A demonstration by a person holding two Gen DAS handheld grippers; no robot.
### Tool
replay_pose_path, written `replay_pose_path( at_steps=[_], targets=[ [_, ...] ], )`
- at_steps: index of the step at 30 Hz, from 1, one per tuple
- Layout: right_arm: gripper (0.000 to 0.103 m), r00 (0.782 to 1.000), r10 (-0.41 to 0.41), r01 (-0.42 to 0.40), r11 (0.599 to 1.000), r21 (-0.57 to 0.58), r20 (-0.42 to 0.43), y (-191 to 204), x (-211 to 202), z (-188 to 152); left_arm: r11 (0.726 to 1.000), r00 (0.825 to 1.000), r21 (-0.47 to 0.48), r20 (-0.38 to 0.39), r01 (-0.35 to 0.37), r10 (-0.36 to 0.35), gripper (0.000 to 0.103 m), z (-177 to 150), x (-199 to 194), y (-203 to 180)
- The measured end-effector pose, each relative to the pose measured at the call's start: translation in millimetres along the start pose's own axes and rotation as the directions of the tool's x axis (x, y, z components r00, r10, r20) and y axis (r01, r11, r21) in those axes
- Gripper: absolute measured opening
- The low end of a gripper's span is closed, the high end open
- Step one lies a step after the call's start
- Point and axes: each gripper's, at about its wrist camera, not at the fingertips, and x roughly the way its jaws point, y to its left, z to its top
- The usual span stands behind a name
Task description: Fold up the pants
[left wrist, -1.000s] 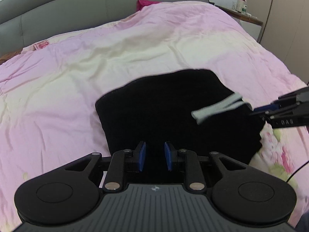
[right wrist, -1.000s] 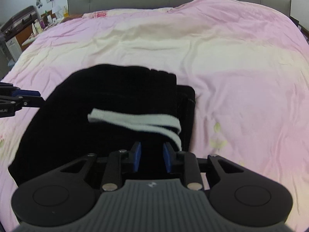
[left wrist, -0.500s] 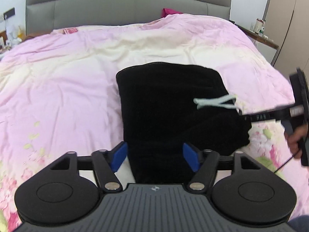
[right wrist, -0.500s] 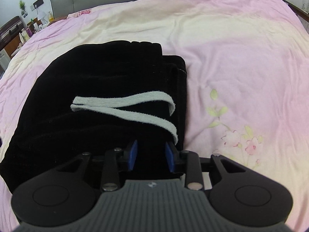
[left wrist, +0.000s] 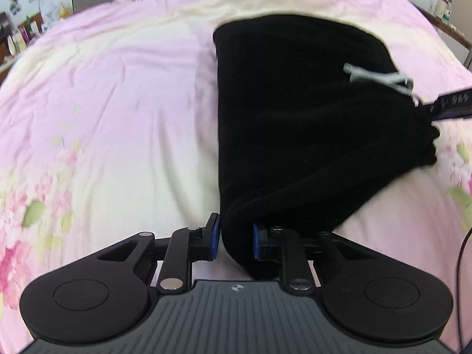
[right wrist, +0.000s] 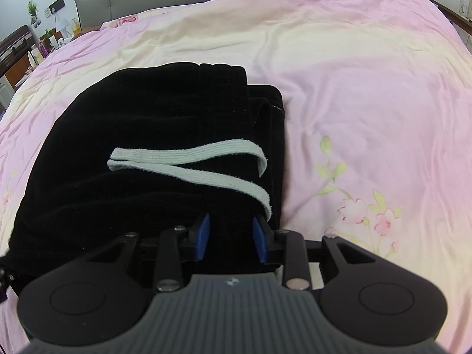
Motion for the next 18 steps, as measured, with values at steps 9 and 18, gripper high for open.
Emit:
replay_pose_path(
  at_steps=[9,18],
  targets=[
    [0.03,1.0,-0.005,0.005,1.0,0.012,0.005,-2.5,-7.3,-8.5,0.999,0.998,0.016,-0.047,0.04,-0.039,0.02,-4.1,-15.2,4.5],
    [0.054,0.989,-0.052,0.05,0.998,-0.023,-0.135,-28.0,-34.3,-33.5,0.99,0.995,0.107,-0.011,0.095,-0.094,0.037,16.3,-62.2,26.1]
  ],
)
